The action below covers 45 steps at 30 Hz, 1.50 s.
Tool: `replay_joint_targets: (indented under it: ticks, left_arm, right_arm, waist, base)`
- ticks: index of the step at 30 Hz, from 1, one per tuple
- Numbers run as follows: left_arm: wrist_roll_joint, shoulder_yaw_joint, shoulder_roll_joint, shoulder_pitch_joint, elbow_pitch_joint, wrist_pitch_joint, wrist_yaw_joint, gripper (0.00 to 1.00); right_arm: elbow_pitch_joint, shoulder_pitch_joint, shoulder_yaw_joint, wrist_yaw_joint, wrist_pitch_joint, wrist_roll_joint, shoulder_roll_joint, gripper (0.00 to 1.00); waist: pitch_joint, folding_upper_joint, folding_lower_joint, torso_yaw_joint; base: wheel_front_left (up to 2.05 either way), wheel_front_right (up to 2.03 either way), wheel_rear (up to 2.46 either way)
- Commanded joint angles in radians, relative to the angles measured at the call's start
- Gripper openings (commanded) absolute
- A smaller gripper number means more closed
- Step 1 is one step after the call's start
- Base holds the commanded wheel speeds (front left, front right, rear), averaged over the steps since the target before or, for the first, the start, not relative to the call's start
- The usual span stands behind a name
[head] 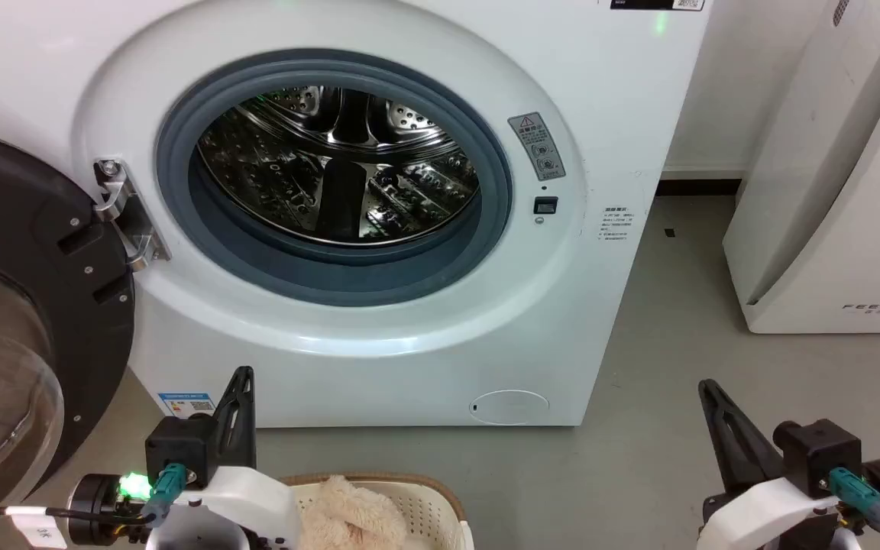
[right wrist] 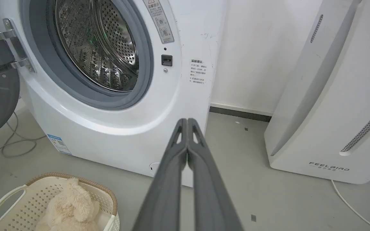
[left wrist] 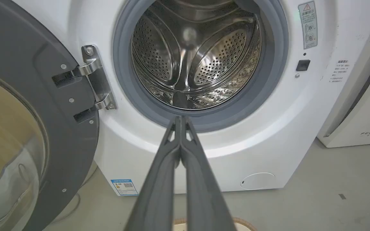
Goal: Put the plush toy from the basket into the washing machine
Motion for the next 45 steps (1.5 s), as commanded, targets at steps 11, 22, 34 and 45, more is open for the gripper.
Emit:
replay_joint_targets:
  ticks: [11,22,34,45]
  left_arm:
    - [0.003,0.002,0.0,0.014,-0.004,0.0,-0.004,0.0]
    - [-0.008,-0.008,0.0,-0.003,0.005,-0.017,0.02,1.0]
    - [-0.016,-0.016,0.0,-0.031,0.051,-0.042,0.03,1.0]
    - [-0.03,-0.027,0.003,-0.095,0.184,-0.063,0.009,1.0]
  right_arm:
    - [-0.004,-0.014,0.0,-0.001,0.002,-0.008,0.0,0.0]
    - [-0.004,0.0,-0.01,0.0,-0.017,0.017,0.0,1.0]
    - [-0.013,-0.007,-0.022,0.0,-0.042,0.043,0.0,1.0]
    - [-0.022,-0.028,-0.031,0.0,-0.063,0.066,0.0,1.0]
  waist:
    - [0.0,0.0,0.0,0.0]
    - [0.004,0.0,0.0,0.0]
    - [0.025,0.0,0.0,-0.002]
    - [0.07,0.0,0.0,-0.011]
  base:
    - [0.0,0.0,0.0]
    - [0.0,0.0,0.0]
    - [0.0,0.0,0.0]
    - [0.0,0.0,0.0]
